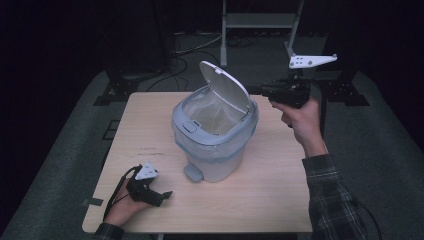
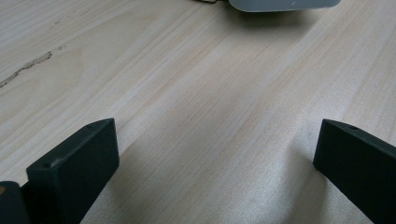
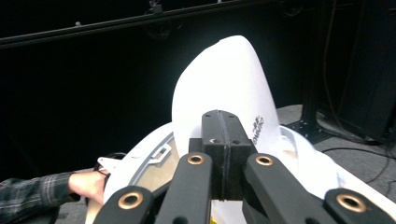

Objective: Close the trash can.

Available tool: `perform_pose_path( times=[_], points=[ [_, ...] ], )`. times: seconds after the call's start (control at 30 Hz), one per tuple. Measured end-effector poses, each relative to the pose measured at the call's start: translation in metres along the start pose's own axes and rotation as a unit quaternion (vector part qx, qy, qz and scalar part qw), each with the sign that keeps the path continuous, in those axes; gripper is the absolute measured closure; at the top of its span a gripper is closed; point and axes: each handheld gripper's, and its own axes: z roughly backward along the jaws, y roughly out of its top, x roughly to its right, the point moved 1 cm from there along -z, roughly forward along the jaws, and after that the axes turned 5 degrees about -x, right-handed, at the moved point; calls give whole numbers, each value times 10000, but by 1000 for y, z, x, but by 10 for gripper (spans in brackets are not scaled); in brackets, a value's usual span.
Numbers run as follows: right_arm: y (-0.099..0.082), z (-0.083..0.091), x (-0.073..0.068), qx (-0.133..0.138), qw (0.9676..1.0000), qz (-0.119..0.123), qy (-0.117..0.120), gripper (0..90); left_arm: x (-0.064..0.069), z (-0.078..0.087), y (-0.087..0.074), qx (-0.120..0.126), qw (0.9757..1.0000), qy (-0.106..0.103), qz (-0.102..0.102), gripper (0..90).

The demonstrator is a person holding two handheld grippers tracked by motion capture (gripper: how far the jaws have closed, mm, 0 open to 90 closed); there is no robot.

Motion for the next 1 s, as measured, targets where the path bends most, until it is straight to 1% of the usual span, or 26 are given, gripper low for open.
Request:
perform_pose_path(
  times=[0.3,0.33,0.7,1.0],
  points=[
    [5,-14,-7,-113,9998,103,143,900,0,0,0,0,10000,0,-2,0],
    [6,-18,-8,-140,9997,154,162,900,0,0,0,2,10000,-1,2,0],
    [7,-36,-11,-294,9990,178,286,900,0,0,0,1,10000,-1,1,0],
    [10,-57,-17,-476,9976,268,414,900,0,0,0,-11,10000,-4,-13,0]
  ],
)
